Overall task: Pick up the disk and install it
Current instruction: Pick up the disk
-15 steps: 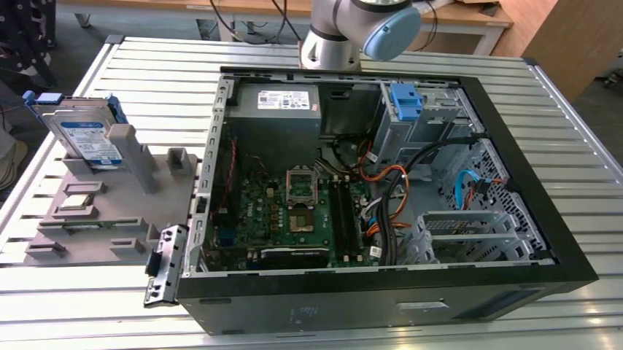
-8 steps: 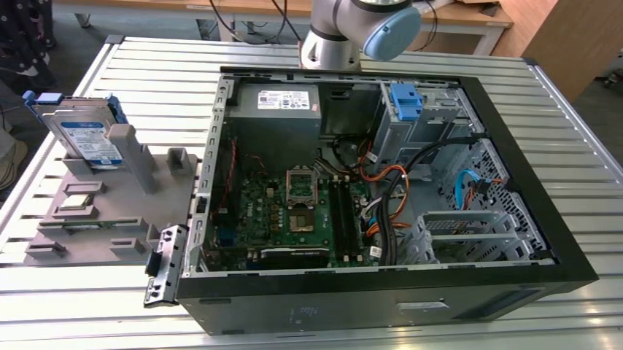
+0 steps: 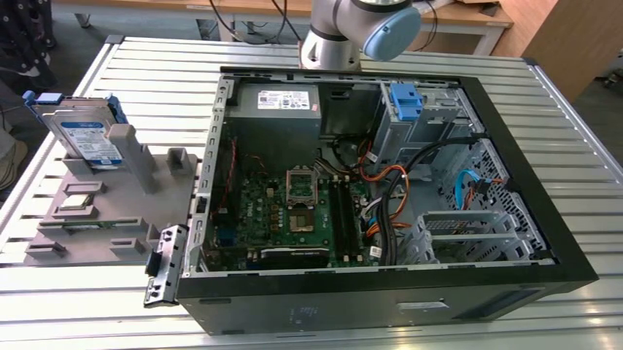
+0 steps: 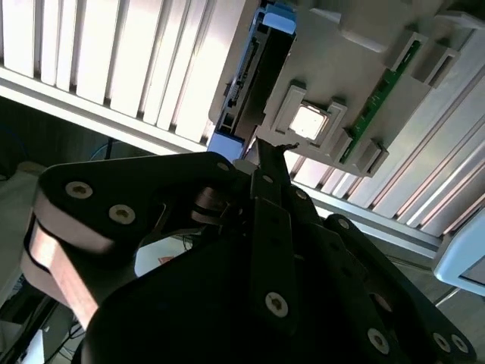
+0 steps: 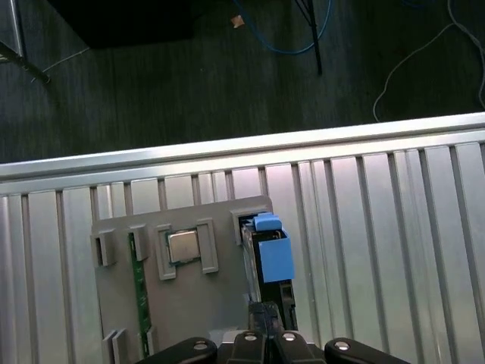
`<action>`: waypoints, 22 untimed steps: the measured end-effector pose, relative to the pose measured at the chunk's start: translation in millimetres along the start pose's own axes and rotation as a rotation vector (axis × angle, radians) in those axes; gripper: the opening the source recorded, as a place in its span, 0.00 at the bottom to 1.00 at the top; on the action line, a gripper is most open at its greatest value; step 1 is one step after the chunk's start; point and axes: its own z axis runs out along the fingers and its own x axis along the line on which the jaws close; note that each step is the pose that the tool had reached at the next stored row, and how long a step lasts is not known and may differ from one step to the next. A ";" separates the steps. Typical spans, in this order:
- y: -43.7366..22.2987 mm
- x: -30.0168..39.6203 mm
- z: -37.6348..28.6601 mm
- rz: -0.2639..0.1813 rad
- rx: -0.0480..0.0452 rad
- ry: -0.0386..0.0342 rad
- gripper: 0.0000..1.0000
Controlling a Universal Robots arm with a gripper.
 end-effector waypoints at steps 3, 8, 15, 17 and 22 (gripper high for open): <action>0.6 0.3 1.8 -0.003 0.0141 -0.0022 0.11; 1.6 0.9 6.9 -0.006 0.0275 -0.0040 0.11; 1.5 0.6 12.9 -0.007 0.0327 -0.0045 0.11; 1.4 -0.1 13.9 -0.007 0.0329 -0.0047 0.11; 0.6 -3.6 16.0 -0.007 0.0328 -0.0046 0.11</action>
